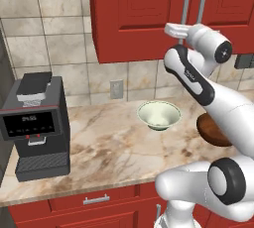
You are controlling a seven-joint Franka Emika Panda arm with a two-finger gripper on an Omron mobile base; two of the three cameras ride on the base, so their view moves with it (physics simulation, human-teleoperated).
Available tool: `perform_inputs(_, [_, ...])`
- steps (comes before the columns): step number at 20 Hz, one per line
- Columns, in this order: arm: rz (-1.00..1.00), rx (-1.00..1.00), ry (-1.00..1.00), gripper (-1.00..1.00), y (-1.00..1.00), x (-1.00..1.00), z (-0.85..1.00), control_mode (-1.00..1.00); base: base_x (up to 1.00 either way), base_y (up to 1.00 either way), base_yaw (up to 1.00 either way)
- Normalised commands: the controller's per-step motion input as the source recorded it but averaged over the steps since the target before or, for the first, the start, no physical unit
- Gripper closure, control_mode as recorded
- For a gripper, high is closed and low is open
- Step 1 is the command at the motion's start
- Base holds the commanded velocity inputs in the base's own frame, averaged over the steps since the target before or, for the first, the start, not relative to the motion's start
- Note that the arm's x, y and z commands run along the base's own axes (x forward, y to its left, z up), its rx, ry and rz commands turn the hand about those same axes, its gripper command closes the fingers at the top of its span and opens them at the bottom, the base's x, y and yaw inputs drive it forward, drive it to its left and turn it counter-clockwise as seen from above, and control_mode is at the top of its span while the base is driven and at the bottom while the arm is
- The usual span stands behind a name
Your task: Open the cabinet. Pick the bowls from the counter and place them in the cabinet. Then close the cabinet.
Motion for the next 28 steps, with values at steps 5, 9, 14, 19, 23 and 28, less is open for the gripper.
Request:
perform_inputs(5, [0.00,0.00,0.07,-1.00,0.00,0.71,0.00,-1.00,0.00,0.00,0.00])
perform_inputs(9, [0.00,0.00,0.00,1.00,0.00,0.45,0.00,-1.00,0.00,0.00,0.00])
perform_inputs(14, [0.00,0.00,0.00,1.00,0.00,0.00,0.00,-1.00,0.00,0.00,0.00])
perform_inputs(19, [0.00,0.00,0.01,1.00,0.00,-0.11,0.00,-1.00,0.00,0.00,0.00])
perform_inputs(23, [0.00,0.00,0.06,1.00,0.14,-0.63,0.00,-1.00,0.00,0.00,0.00])
perform_inputs(28, [-0.03,-0.01,0.10,1.00,0.53,-0.74,0.00,-1.00,0.00,0.00,0.00])
